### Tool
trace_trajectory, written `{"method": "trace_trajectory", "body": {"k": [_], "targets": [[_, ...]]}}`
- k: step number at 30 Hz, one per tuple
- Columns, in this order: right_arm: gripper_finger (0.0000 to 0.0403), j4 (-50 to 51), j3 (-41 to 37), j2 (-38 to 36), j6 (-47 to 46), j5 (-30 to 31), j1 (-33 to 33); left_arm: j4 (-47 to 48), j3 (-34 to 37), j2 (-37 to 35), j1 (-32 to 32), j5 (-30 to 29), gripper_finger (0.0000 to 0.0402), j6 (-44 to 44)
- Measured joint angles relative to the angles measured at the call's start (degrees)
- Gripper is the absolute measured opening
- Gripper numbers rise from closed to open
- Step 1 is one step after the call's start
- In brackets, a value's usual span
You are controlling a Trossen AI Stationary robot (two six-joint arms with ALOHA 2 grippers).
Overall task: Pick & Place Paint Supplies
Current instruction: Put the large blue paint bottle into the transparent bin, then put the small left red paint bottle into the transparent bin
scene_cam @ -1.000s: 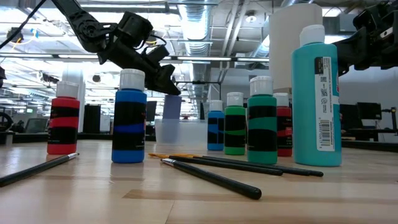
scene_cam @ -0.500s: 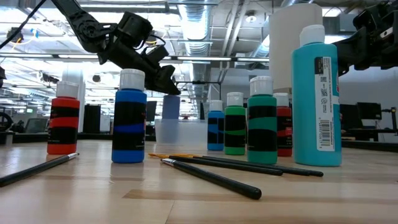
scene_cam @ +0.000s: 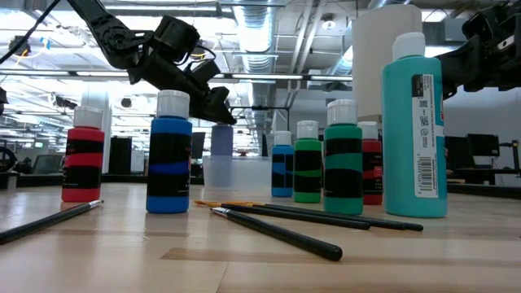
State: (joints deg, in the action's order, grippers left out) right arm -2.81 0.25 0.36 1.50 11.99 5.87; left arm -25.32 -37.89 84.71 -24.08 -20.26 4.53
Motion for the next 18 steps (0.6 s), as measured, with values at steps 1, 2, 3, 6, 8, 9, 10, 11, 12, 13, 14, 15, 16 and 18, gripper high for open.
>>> {"method": "trace_trajectory", "body": {"k": [1,2,3,6,8,9,10,11,12,13,14,15,16,18], "targets": [[0.0054,0.00,0.01,-0.02,0.00,0.00,0.01,0.00,0.00,0.00,0.00,-0.40,0.0236,0.43],[0.0054,0.00,0.02,-0.02,0.00,0.00,0.00,0.01,0.00,0.00,0.07,-0.80,0.0239,0.99],[0.0054,0.00,0.00,-0.02,0.00,0.00,0.00,0.03,0.00,0.00,0.20,-1.34,0.0242,1.38],[0.0054,0.00,0.00,-0.01,0.00,0.00,0.01,0.59,0.04,-0.50,0.44,-3.62,0.0250,2.88],[0.0054,0.00,0.02,-0.01,0.00,0.00,0.00,0.81,0.07,-1.40,0.42,-4.34,0.0253,3.63],[0.0054,0.00,0.01,0.00,0.00,0.00,0.01,1.53,0.07,-2.09,0.42,-4.34,0.0254,3.83],[0.0054,0.00,0.02,-0.02,0.00,0.00,0.00,2.28,0.07,-2.91,0.42,-4.42,0.0255,3.95],[0.0054,0.00,0.02,0.00,0.00,0.00,0.00,2.80,0.07,-3.96,0.42,-4.66,0.0255,4.13],[0.0054,0.00,0.00,-0.02,0.00,0.00,0.01,3.44,0.07,-5.15,0.42,-4.91,0.0255,4.51],[0.0054,0.00,0.02,-0.01,0.00,0.00,0.01,4.07,0.07,-6.40,0.42,-5.14,0.0255,4.70],[0.0054,0.00,0.02,-0.01,0.00,0.00,0.01,5.12,0.07,-7.85,0.42,-5.22,0.0255,4.78],[0.0054,0.00,0.01,-0.02,0.00,0.00,0.01,6.67,0.07,-9.52,0.42,-5.24,0.0255,4.76],[0.0054,0.00,0.00,-0.02,0.00,0.00,0.02,7.80,0.07,-11.23,0.49,-5.24,0.0256,4.72],[0.0054,0.00,0.02,0.00,0.00,0.00,0.00,11.44,0.07,-15.48,1.27,-5.28,0.0255,4.70]]}}
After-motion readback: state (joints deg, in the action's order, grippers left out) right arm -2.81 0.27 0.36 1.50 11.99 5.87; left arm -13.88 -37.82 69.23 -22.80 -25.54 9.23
